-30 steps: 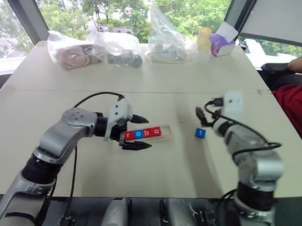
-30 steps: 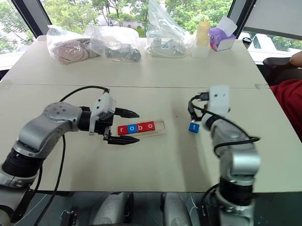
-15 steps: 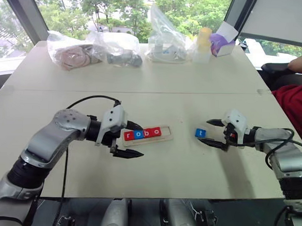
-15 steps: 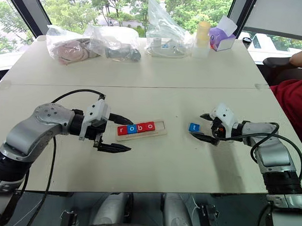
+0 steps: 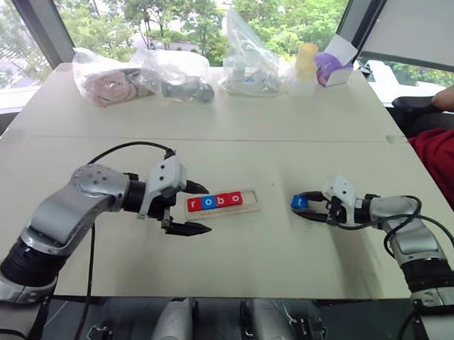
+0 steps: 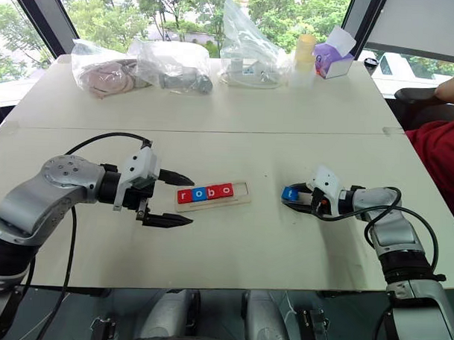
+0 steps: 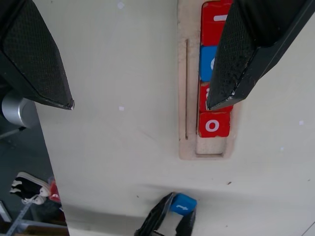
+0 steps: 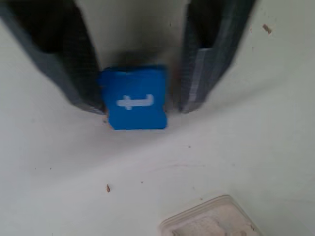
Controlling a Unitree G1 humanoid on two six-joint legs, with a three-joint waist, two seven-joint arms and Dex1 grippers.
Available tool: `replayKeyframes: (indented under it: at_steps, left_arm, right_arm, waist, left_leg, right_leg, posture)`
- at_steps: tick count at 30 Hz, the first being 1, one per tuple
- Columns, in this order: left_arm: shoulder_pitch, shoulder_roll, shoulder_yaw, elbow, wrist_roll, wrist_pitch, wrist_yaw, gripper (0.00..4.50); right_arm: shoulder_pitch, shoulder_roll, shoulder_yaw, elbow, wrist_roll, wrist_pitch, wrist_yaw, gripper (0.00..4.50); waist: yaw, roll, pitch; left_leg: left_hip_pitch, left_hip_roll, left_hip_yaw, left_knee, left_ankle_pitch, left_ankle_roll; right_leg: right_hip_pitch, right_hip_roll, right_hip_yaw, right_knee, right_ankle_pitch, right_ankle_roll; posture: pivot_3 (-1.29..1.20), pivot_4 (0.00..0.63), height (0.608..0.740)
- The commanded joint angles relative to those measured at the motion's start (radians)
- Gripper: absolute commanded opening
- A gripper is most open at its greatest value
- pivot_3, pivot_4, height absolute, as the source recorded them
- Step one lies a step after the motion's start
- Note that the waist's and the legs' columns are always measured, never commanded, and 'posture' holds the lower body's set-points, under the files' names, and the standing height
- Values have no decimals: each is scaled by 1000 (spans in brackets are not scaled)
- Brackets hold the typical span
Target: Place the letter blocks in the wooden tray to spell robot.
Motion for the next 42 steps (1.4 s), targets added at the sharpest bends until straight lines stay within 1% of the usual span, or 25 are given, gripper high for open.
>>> replayKeyframes:
  at_steps: [1, 3, 7, 10, 13, 17, 22, 28, 34, 42]
  left_arm:
    - [-8, 22, 29, 5, 6, -21, -10, 4500]
    - [-2, 33, 31, 25, 17, -29, -14, 4500]
    - [26, 70, 57, 104, 44, -59, -18, 4500]
    - [44, 101, 89, 134, 50, -71, -23, 4500]
    - [77, 126, 125, 125, 48, -70, -17, 4500]
    - [123, 137, 156, 83, 37, -55, 0, 4500]
    - [172, 119, 189, 25, 13, -22, 50, 4500]
    - [213, 99, 201, -8, 1, -1, 97, 4500]
    - [227, 94, 206, -19, -5, 5, 115, 4500]
    - [232, 85, 203, -27, -12, 5, 137, 4500]
  right_arm:
    - [-11, -3, 0, 25, -24, -3, -11, 1186]
    - [-14, -3, 2, 24, -26, 2, -10, 1186]
    - [-65, 41, 4, -84, 32, 97, -5, 1186]
    - [-104, 73, 45, -188, 50, 172, 31, 1186]
    - [-173, 113, 112, -196, 25, 176, 74, 1186]
    - [-246, 143, 171, -122, -15, 129, 119, 1186]
    - [-335, 185, 213, 52, -60, 47, 159, 1186]
    - [-409, 220, 223, 224, -97, -54, 192, 1186]
    - [-447, 238, 231, 311, -121, -122, 234, 1186]
    - [-511, 293, 233, 448, -167, -194, 247, 1186]
  waist:
    - [0, 0, 0]
    - [0, 0, 0]
    - [-4, 0, 0]
    - [-11, 0, 0]
    - [-13, 0, 0]
    - [-17, 0, 1]
    - [-13, 0, 1]
    - [-20, 0, 1]
    - [-22, 0, 1]
    - [-24, 0, 1]
  left_leg:
    - [2, 0, 0, 0, 0, 0]
    - [3, 0, 1, 0, 0, 0]
    - [5, 1, 1, -1, 0, 0]
    - [4, 1, 1, -2, 0, 0]
    - [4, 1, -1, -2, 0, 0]
    - [4, 1, -1, -3, 0, 0]
    - [3, 1, -1, -2, 0, 0]
    - [3, 1, -1, -3, 0, 0]
    - [4, 1, -1, -3, 0, 0]
    - [4, 1, -1, -3, 0, 0]
  right_leg:
    - [2, 0, 0, 0, -1, -2]
    - [3, 0, 1, 0, -1, -3]
    - [3, 0, 2, 0, -1, -3]
    - [0, 0, 3, 2, 0, -1]
    - [0, 0, 3, 3, 0, 0]
    - [0, -1, 3, 2, 0, 0]
    - [0, -3, 3, 2, -1, -1]
    - [0, -3, 3, 2, 0, 0]
    - [0, -3, 3, 2, 0, 1]
    - [0, -3, 3, 2, 0, 0]
  posture:
    - [0, 150, 740]
    - [0, 150, 740]
    - [0, 150, 740]
    - [0, 150, 740]
    - [0, 150, 740]
    - [0, 150, 740]
    - [0, 150, 740]
    - [0, 150, 740]
    - [0, 150, 740]
    - [0, 150, 740]
